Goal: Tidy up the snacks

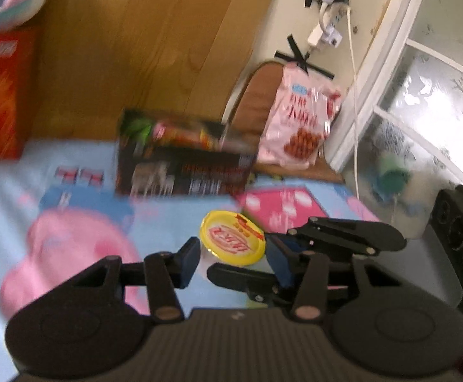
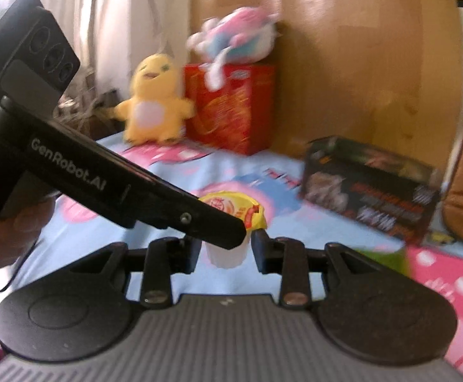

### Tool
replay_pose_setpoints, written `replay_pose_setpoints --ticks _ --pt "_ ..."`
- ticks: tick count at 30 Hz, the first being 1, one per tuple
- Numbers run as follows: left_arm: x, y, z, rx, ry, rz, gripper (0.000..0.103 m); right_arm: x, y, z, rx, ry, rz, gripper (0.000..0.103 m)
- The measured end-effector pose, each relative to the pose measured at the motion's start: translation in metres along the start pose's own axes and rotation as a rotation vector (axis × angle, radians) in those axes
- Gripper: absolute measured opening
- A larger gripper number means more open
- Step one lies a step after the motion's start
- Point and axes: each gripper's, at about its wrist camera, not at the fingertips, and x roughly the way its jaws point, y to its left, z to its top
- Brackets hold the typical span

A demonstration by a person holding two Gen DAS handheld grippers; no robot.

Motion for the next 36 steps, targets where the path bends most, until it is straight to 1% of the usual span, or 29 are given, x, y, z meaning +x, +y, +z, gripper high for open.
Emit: replay_pose_setpoints --ticks 3,5,8,9,11,13,15,16,18,19,21,23,24,25,26,28,31,33,34,35,36 --pt "0.024 0.000 0.034 0.009 -0.042 0.021 0.048 0.015 -0.037 0.022 0.058 -0.024 -0.025 0.037" --pt "0.040 0.006 0.057 0.006 -0.069 0.040 0.051 0.029 -0.059 0.037 0.092 -0.035 -0.035 0.037" --pt "0.065 0.020 0.084 -0.002 -0.096 0.100 0.054 0.057 -0.086 0.059 0.120 -0.046 -0.044 0.037" --pt "0.073 0.027 0.090 -0.012 -0.094 0.117 0.055 0.072 -0.095 0.065 0.129 -0.042 -0.046 0.037" --pt "0.087 0.042 0.100 -0.034 -0.078 0.155 0.063 0.098 -0.107 0.072 0.147 -0.027 -0.045 0.037" --pt "0.092 0.057 0.102 -0.081 -0.061 0.204 0.063 0.126 -0.118 0.073 0.182 0.007 -0.029 0.039" --pt "0.083 0.068 0.098 -0.121 -0.076 0.192 0.064 0.138 -0.126 0.072 0.222 0.052 -0.041 0.041" --pt "0.075 0.071 0.094 -0.130 -0.096 0.182 0.065 0.134 -0.129 0.070 0.245 0.040 -0.044 0.041" --pt "0.058 0.074 0.083 -0.149 -0.117 0.176 0.065 0.112 -0.133 0.066 0.269 -0.008 -0.026 0.042" --pt "0.051 0.074 0.075 -0.166 -0.121 0.161 0.065 0.097 -0.134 0.062 0.278 -0.031 -0.033 0.044" --pt "0.040 0.072 0.058 -0.189 -0.111 0.119 0.065 0.071 -0.139 0.054 0.300 -0.045 -0.044 0.046" --pt "0.038 0.068 0.040 -0.207 -0.079 0.090 0.065 0.039 -0.145 0.038 0.342 -0.035 -0.056 0.046" --pt "0.040 0.064 0.033 -0.221 -0.054 0.072 0.065 0.030 -0.148 0.030 0.359 -0.020 -0.062 0.046" --pt "0.044 0.062 0.023 -0.245 -0.023 0.047 0.065 0.030 -0.148 0.030 0.359 -0.020 -0.062 0.046" --pt "0.050 0.061 0.013 -0.271 0.009 0.021 0.065 0.008 -0.150 0.008 0.394 0.028 -0.100 0.046" --pt "0.063 0.059 -0.005 -0.319 0.071 -0.007 0.064 -0.002 -0.155 -0.012 0.432 0.061 -0.138 0.046" --pt "0.078 0.055 -0.021 -0.359 0.131 -0.046 0.063 -0.010 -0.161 -0.042 0.530 0.104 -0.179 0.046" --pt "0.088 0.050 -0.025 -0.345 0.143 -0.025 0.063 -0.002 -0.160 -0.053 0.583 0.128 -0.154 0.046" --pt "0.090 0.048 -0.027 -0.334 0.137 -0.018 0.062 0.000 -0.155 -0.056 0.593 0.099 -0.144 0.045" --pt "0.090 0.046 -0.028 -0.325 0.131 -0.011 0.061 0.003 -0.151 -0.054 0.592 0.103 -0.123 0.043" --pt "0.089 0.046 -0.030 -0.325 0.132 -0.005 0.059 0.012 -0.143 -0.049 0.589 0.127 -0.096 0.033"
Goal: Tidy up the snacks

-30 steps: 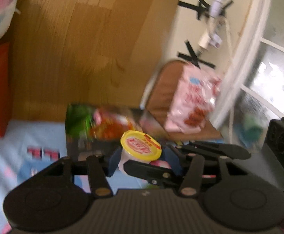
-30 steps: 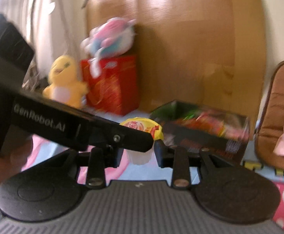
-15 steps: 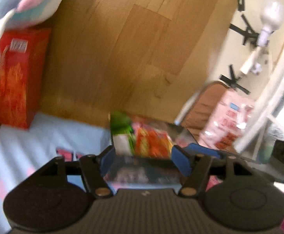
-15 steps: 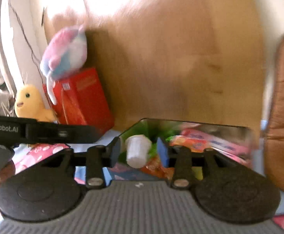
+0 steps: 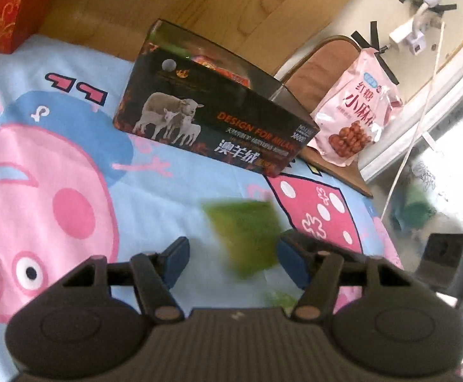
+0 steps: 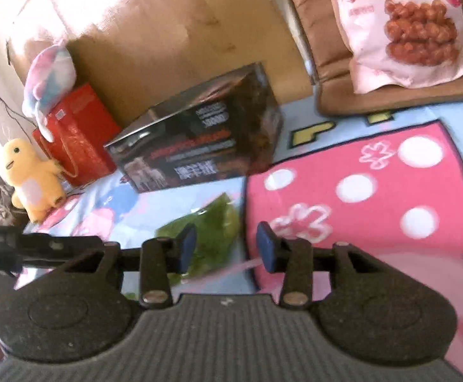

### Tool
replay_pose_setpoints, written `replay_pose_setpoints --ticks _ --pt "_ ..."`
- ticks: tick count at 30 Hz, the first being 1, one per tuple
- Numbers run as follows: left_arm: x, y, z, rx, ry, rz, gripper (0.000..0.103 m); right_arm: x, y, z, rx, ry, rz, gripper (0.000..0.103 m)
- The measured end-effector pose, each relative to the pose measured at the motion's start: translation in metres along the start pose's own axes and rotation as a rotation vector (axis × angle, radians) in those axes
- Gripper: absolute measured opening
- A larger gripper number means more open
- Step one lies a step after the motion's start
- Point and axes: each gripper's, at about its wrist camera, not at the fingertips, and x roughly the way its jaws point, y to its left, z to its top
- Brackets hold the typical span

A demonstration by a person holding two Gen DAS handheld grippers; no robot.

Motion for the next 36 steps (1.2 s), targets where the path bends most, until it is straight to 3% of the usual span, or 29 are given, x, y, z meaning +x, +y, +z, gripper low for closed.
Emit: replay_pose_setpoints --ticks 2,6,13,15,20,22,24,26,27,28,32,36 --pt "-0.004 0.002 -0.001 -0.001 -0.001 0.014 0.055 0.017 0.022 -0.003 -0.018 0.083 0.085 0.012" --pt "-0.030 0.013 -0.011 -0.021 -0.011 0.010 0.047 0.022 0.073 -0.016 -0.189 0.113 0.119 0.011" --pt "-0.091 0.033 -0.044 -0.041 -0.071 -0.001 0.048 -0.006 0.131 -0.041 -0.438 0.160 0.250 0.015" --pt "-0.101 0.039 -0.047 -0.058 -0.085 0.000 0.049 -0.016 0.132 -0.049 -0.470 0.148 0.242 0.024" --pt "-0.104 0.040 -0.044 -0.057 -0.083 -0.018 0.049 -0.029 0.112 -0.065 -0.375 0.201 0.246 0.028" --pt "-0.100 0.035 -0.045 -0.033 -0.075 -0.012 0.051 -0.033 0.105 -0.070 -0.403 0.191 0.173 0.028" --pt "-0.095 0.029 -0.044 -0.010 -0.071 0.009 0.051 -0.034 0.092 -0.065 -0.393 0.158 0.126 0.021" --pt "-0.090 0.025 -0.043 0.002 -0.065 0.026 0.051 -0.033 0.074 -0.050 -0.340 0.083 -0.006 0.021" --pt "-0.088 0.024 -0.042 0.000 -0.061 0.024 0.051 -0.033 0.066 -0.042 -0.315 0.042 -0.069 0.026" --pt "-0.086 0.023 -0.041 -0.008 -0.057 0.017 0.051 -0.033 0.059 -0.035 -0.284 0.012 -0.092 0.027" --pt "-0.074 0.019 -0.032 -0.032 -0.054 0.012 0.051 -0.019 0.037 -0.003 -0.098 -0.009 0.057 0.036" --pt "-0.053 0.014 -0.022 -0.026 -0.043 0.032 0.048 0.020 0.024 0.031 -0.002 0.013 0.103 0.039"
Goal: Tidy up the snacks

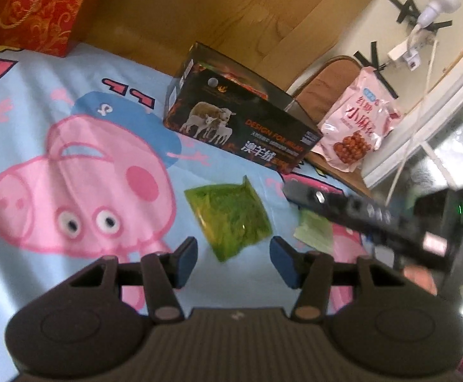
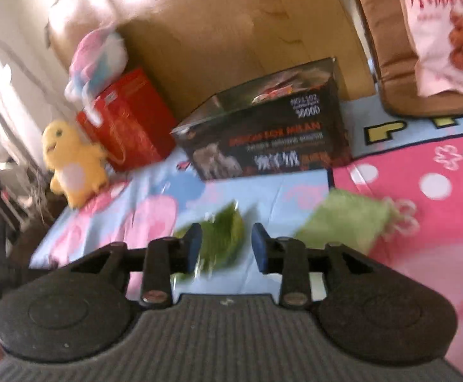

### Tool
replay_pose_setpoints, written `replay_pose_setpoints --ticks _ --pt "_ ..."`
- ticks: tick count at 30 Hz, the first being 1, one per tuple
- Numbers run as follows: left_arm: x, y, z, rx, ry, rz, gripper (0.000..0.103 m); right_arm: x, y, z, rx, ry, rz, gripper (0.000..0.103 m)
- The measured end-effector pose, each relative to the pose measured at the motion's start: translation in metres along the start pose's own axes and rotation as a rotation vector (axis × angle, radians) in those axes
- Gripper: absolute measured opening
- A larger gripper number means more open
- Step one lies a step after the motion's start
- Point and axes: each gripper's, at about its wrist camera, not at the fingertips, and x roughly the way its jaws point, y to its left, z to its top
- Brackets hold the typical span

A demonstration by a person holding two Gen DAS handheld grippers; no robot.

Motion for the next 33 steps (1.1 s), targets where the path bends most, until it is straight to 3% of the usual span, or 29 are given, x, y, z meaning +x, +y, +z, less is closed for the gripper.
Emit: replay_pose_setpoints --ticks 3,7,11,20,22,24,25,33 --pt "0.014 -0.004 0.001 0.020 0.022 0.006 0.047 0.024 -0.006 0.017 0.027 0.054 0.027 0.039" --pt "0.022 -0.007 -0.005 0.068 0.011 0.054 0.040 0.047 -0.002 0.016 -0.013 0.163 0.065 0.038" --pt "0.020 -0.005 -0.006 0.074 0.005 0.057 0.041 0.033 0.012 0.000 -0.042 0.193 0.127 0.039" --pt "0.010 -0.008 -0.017 0.098 -0.008 0.039 0.049 -0.015 0.022 -0.038 -0.024 0.133 0.157 0.039" --pt "0.005 -0.008 -0.021 0.084 -0.007 0.035 0.050 -0.018 0.026 -0.045 -0.018 0.116 0.158 0.033" --pt "-0.003 -0.003 -0.025 0.055 -0.010 0.011 0.047 -0.022 0.033 -0.052 -0.042 0.091 0.134 0.016" --pt "-0.007 -0.001 -0.027 0.043 -0.017 0.002 0.045 -0.025 0.035 -0.055 -0.046 0.083 0.126 0.013" --pt "-0.042 -0.005 -0.034 0.024 -0.086 -0.047 0.040 -0.045 0.054 -0.064 -0.063 0.003 0.134 0.009"
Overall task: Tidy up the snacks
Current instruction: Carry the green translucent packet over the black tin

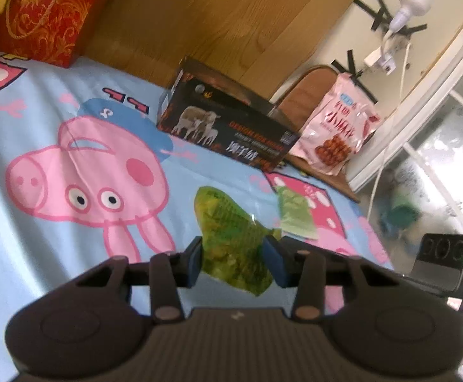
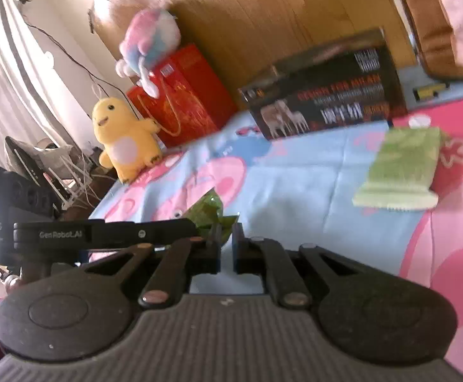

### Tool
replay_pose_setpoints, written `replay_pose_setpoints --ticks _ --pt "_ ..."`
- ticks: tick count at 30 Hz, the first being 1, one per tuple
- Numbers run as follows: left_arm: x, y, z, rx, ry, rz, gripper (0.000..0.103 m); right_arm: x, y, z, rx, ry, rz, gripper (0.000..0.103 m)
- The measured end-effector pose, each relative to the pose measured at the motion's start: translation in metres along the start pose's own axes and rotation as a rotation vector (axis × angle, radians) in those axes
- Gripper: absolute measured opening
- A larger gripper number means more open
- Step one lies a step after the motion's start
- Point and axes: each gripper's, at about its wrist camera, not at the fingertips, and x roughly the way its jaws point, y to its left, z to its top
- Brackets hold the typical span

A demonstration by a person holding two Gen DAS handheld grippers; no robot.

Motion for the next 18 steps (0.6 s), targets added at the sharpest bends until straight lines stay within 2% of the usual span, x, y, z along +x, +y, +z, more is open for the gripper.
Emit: replay_pose_setpoints --ticks 5,11,18 --pt "-0.006 -0.006 0.000 0.002 -0.004 -0.021 0.038 -0.010 0.009 -0.005 -0.016 -0.027 -0.002 0.009" --pt "0.008 -0.018 0.015 0.036 0.021 -0.013 0.038 -0.016 0.003 -0.001 -0.005 -0.051 -0.014 0.009" --pt "0.047 -0.054 0.083 0.155 0.013 0.001 0.040 -0.017 -0.015 0.041 -0.042 -0.140 -0.054 0.009"
